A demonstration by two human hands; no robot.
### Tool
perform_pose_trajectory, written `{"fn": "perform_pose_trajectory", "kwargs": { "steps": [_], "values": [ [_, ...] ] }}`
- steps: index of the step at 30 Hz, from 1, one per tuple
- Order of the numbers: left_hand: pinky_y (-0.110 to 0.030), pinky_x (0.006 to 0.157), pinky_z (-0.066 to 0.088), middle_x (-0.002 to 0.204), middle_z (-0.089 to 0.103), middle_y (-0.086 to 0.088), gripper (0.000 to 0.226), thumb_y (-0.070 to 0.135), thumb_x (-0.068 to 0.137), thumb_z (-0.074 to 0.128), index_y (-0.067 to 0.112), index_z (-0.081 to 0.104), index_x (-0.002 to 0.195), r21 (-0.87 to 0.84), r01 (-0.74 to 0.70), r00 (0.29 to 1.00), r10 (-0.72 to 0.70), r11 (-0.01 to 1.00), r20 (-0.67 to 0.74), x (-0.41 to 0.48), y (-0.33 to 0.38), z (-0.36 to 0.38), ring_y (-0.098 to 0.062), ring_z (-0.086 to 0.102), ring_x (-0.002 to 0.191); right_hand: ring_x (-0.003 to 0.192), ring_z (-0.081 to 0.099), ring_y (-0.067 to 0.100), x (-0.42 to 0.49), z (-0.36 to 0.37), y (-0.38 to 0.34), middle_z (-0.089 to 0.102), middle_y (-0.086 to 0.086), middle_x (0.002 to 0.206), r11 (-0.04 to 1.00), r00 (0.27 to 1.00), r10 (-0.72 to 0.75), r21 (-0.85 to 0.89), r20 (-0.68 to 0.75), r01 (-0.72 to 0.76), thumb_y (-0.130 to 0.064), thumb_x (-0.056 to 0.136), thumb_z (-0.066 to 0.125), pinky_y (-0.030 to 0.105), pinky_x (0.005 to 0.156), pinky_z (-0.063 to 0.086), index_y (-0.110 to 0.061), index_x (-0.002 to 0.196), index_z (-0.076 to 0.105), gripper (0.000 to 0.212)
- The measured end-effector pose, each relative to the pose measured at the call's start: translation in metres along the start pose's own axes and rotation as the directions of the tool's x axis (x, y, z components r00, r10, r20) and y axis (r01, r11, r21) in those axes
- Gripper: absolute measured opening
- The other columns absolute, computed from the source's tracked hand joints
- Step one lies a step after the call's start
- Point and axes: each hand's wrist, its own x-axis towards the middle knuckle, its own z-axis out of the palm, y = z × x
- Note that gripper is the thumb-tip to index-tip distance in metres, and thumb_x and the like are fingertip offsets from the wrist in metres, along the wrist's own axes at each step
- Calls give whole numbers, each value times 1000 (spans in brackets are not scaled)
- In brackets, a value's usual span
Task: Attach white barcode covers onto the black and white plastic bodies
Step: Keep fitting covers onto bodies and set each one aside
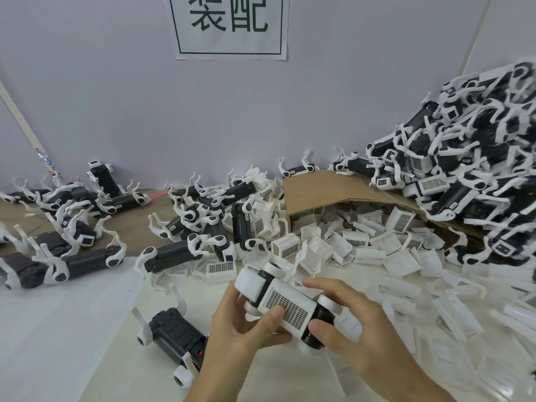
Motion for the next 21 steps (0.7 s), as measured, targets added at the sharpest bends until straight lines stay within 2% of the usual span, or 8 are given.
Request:
{"fn": "perform_pose_trajectory", "kwargs": {
  "steps": [4,8,11,14,15,18,20,21],
  "values": [
    [-47,66,62,108,72,-14,47,35,64,84,27,70,108,-13,9,1000,-9,1000,-7,-1,3,2,-46,73,83,113,63,10,6,-4,-4,71,-9,116,982,989,56,174,140,-80,-56,74,68,25,98,47,-53,122,62,48],
    [-47,53,59,104,73,-7,22,26,79,75,28,72,101,-123,-8,993,-7,992,-120,3,13,0,-50,69,62,114,65,20,13,-11,-2,72,3,120,841,965,173,481,196,-248,-43,73,74,28,92,49,-32,119,72,47],
    [-44,47,57,102,72,-6,20,26,82,64,26,72,100,-64,-131,975,117,989,-190,7,19,-8,-45,64,50,102,67,24,22,-17,-1,71,13,119,669,916,280,627,286,-400,-32,78,73,27,82,52,-16,114,76,40],
    [-40,45,55,102,67,-12,24,20,83,57,15,65,104,2,-207,949,201,978,-244,5,19,-11,-41,61,48,68,66,23,39,-35,-11,71,22,97,443,832,411,716,373,-539,-23,78,73,30,58,53,-4,103,78,32],
    [-39,44,55,101,66,-13,26,19,82,53,11,63,105,7,-197,948,192,980,-255,4,19,-10,-40,61,48,64,65,23,48,-45,-17,71,21,93,408,825,441,739,354,-535,-23,81,70,32,56,54,-2,106,75,33],
    [-43,43,55,100,64,-14,25,12,83,52,4,58,106,25,-146,962,148,989,-230,5,20,-6,-43,61,50,73,65,19,95,-101,-57,74,13,89,406,848,526,857,66,-318,-19,77,66,29,83,57,-6,100,73,27],
    [-37,47,57,95,63,-18,13,-5,92,47,-2,57,99,72,-187,975,194,980,-112,1,18,-7,-39,64,50,79,67,19,138,-162,-94,73,13,101,343,851,494,939,-177,-4,-23,83,62,23,77,56,-6,117,65,38],
    [-24,54,57,89,61,-23,19,-16,93,40,-5,56,90,124,-205,977,211,971,-35,-3,16,-7,-27,67,50,85,67,22,161,-193,-109,70,13,111,325,823,478,932,-307,159,-28,92,56,29,74,57,-6,128,58,42]
  ]
}}
